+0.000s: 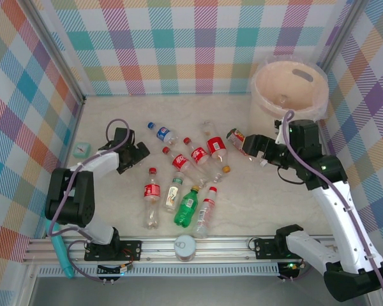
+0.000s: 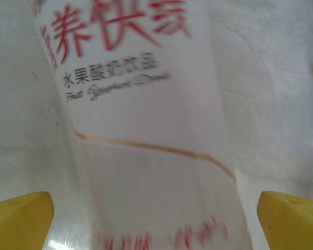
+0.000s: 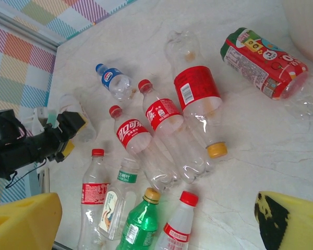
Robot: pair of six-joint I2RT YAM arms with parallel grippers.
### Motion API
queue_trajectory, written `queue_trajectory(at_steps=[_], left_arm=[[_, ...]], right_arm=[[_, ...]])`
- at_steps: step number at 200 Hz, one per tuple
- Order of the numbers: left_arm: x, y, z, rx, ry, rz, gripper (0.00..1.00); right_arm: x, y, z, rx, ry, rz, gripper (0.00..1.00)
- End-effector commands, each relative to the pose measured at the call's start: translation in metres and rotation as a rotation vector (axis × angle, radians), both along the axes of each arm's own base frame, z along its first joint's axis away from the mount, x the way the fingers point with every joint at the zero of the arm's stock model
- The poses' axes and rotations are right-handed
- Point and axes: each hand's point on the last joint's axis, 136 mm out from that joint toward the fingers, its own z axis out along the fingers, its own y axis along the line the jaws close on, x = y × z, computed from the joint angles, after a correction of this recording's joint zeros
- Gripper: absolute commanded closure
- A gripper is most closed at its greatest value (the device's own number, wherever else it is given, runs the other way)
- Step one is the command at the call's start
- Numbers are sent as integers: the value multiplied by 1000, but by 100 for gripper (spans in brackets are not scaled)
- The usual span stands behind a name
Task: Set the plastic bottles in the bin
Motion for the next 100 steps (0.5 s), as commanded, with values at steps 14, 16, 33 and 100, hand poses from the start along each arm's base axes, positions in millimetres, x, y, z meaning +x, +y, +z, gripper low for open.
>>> queue_trajectory(at_steps=[14,16,33,100], left_arm=[[35,3,0,25,-82,16,0],[35,3,0,28,-82,15,0],[39,7,-7,60,-69,11,5],[41,-6,11,87,-61,-140,24]], right_arm=[[-16,-6,-10,-21,38,-5,5],[-16,-6,-11,-20,41,-5,5],[-19,-6,-15,-6,54,-19,5],[-22,2,-12,49,63,5,7]])
